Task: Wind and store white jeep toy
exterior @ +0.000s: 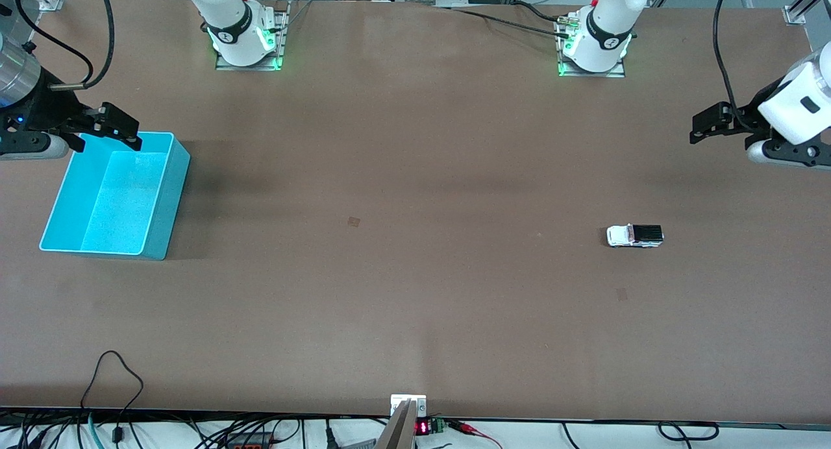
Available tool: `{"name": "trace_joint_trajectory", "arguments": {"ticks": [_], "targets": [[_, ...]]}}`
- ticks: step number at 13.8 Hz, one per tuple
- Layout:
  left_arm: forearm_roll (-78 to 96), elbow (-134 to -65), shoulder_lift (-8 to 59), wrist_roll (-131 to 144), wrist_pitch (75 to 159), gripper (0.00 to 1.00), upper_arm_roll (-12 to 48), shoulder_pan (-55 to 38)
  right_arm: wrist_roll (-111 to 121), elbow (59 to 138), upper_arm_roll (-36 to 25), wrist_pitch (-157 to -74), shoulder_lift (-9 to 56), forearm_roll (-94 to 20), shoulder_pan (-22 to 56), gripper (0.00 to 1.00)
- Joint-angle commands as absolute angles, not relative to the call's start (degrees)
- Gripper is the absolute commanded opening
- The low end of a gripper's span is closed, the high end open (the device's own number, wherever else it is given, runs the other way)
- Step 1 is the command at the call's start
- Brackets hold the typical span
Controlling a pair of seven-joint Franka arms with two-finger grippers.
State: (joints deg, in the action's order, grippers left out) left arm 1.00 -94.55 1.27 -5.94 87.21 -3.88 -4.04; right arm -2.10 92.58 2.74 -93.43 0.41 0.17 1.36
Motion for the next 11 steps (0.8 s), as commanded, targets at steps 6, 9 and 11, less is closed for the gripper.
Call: {"name": "trace_joint_trajectory", "arguments": {"ticks": [6,9,11], "targets": [[-3.6,-93.1,9.7,-27.6,86.8,1.00,-3.9,-4.8,-1.5,94.0,2.7,-93.9,-0.9,0.0,1.2,1.00],[-5.4,-95.0,12.7,-44.1,90.1,1.00,-4.0,-4.2,-1.5,94.0,2.7,-93.9,-0.9,0.0,1.2,1.00],[-6.6,-96.5,14.8,-53.4,93.3,1.00,-4.0,-3.7,-1.5,94.0,2.7,-94.0,-0.9,-0.1,1.2,1.00]]}}
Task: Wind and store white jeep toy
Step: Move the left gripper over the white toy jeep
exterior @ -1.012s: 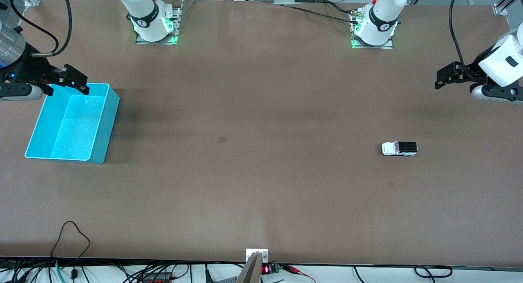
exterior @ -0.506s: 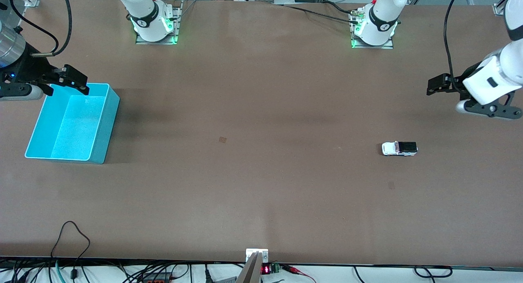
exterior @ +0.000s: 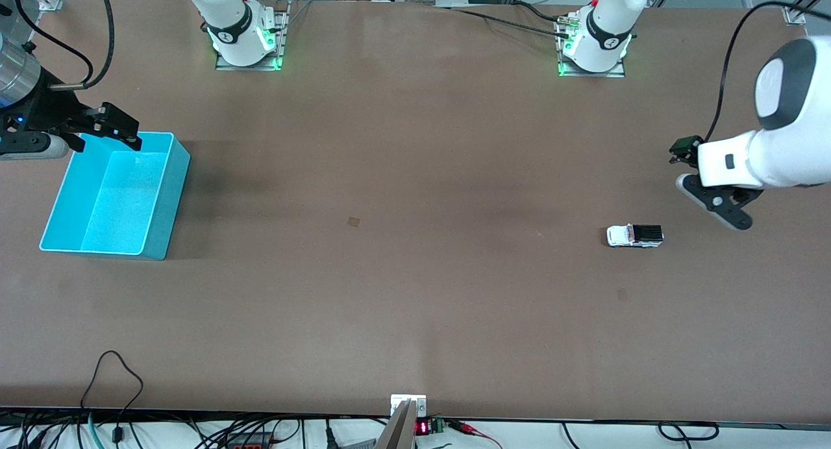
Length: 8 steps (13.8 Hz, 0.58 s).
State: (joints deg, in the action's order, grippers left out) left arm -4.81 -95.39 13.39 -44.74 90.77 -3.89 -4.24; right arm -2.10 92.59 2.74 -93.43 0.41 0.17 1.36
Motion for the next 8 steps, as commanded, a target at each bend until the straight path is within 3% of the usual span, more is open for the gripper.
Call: {"name": "trace_joint_trajectory", "arguments": {"ticks": [1,8], "targets": [[-6.6,-98.1,14.9,-57.8,95.8,1.00,-4.0,-3.3,-1.5,94.0,2.6,-94.0,-0.8,-0.1,1.1,1.00],[-8.0,-116.8,15.3,-83.5,127.7,1.00,-4.0,-2.8,-1.5,94.0,2.6,-94.0,-0.8,-0.1,1.1,1.00]]}}
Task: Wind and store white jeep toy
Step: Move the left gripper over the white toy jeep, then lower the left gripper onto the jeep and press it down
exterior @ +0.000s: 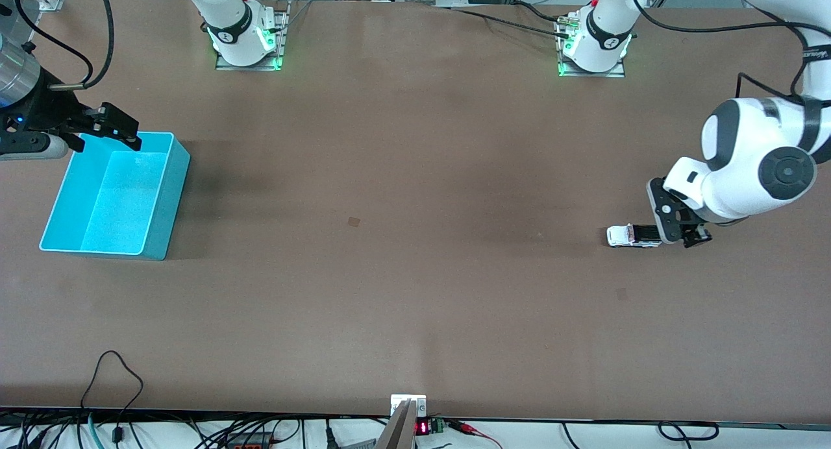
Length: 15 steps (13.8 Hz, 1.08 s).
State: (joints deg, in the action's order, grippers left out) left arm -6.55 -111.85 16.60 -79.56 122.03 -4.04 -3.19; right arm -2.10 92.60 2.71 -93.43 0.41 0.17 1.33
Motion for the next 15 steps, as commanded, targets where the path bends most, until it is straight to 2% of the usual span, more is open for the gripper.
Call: {"name": "trace_joint_trajectory", "arguments": {"ticks": [1,6,14,15], "targets": [[-8.8,-118.7,15.8,-83.5,131.3,1.00,-4.0,-2.6,-1.5,94.0,2.7,-94.0,-0.8,-0.1,1.2,1.00],[-10.4,-120.5,20.6,-83.6,141.3,1.00,-4.0,-0.8,-1.5,93.9,2.6,-94.0,-0.8,-0.2,1.1,1.00],[-10.4,-120.9,25.3,-83.8,148.3,1.00,-3.8,-0.1,-1.5,93.9,2.6,-94.0,-0.7,-0.2,1.1,1.00],[-10.4,-121.0,25.7,-84.0,149.0,0.97,-3.8,-0.1,-1.5,94.0,2.6,-94.0,-0.8,-0.2,1.1,1.00]]}}
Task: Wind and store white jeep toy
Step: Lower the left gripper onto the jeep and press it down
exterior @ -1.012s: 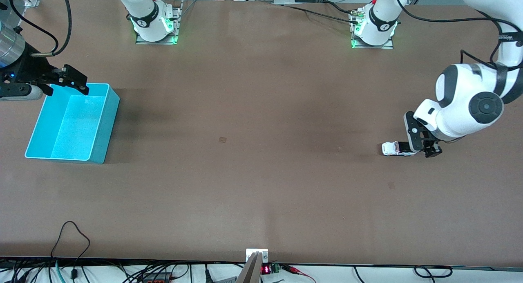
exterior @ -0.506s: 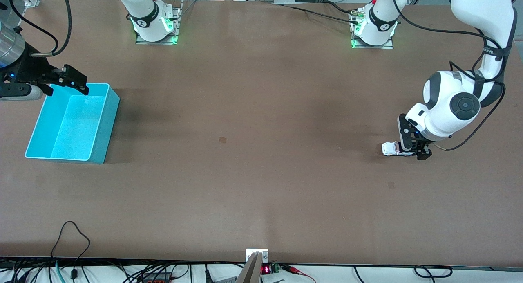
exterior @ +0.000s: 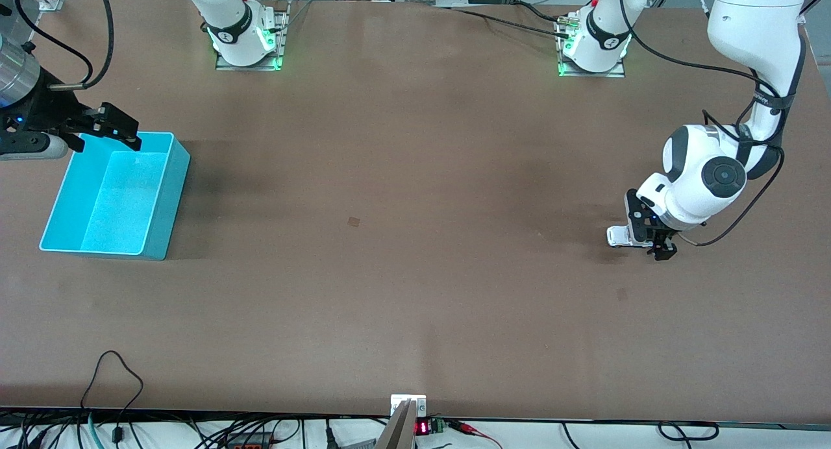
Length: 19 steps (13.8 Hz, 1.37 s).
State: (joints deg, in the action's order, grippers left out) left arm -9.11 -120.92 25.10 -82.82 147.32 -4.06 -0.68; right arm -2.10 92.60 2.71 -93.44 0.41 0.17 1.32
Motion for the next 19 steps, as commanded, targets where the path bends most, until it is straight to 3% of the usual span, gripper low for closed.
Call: {"name": "trace_joint_trajectory", "arguments": {"ticks": [1,2,5,7,14,19], "targets": [[-10.4,-121.0,26.2,-85.2,149.1,0.85,-3.8,-0.1,-1.5,94.0,2.6,-94.0,-0.8,-0.2,1.1,1.00],[-10.3,-120.9,26.5,-87.2,149.2,0.66,-3.8,-0.1,-1.5,93.9,2.6,-94.0,-0.7,-0.2,1.1,1.00],[-10.2,-120.9,27.4,-87.8,149.4,0.25,-3.7,-0.1,-1.5,94.0,2.6,-94.0,-0.8,-0.2,1.1,1.00],[-10.2,-120.8,27.5,-87.8,149.3,0.19,-3.5,-0.2,-1.5,94.0,2.6,-94.0,-0.8,-0.2,1.1,1.00],[-10.2,-120.6,28.3,-90.5,149.0,0.16,-3.4,0.6,-1.5,94.0,2.6,-94.0,-0.8,-0.2,1.1,1.00],[-10.2,-120.1,30.8,-91.6,147.1,0.17,-3.4,6.4,-1.5,94.0,2.6,-94.0,-0.8,-0.2,1.1,1.00]]}}
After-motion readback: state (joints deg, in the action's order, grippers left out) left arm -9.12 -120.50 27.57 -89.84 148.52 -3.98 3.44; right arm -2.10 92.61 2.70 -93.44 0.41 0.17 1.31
